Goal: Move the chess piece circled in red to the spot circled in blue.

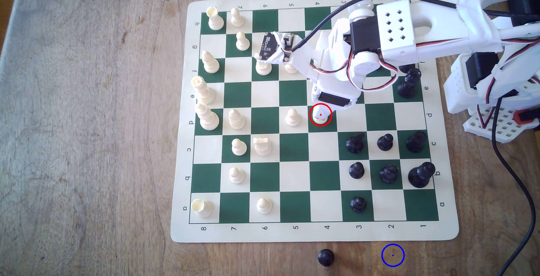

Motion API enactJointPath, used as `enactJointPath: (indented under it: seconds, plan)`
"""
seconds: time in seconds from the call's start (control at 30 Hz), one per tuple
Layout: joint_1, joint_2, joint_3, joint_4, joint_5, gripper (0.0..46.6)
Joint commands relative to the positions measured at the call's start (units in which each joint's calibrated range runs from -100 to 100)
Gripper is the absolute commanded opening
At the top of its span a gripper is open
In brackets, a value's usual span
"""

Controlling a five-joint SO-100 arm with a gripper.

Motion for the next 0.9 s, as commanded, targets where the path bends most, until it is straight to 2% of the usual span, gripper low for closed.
enactJointPath:
  seconds: [0.0, 0.87]
  plan:
    - [-0.54, 0.27, -0.39, -1.01, 0.10, 13.8]
    - [-2.18, 6.81, -0.39, -5.19, -0.24, 12.6]
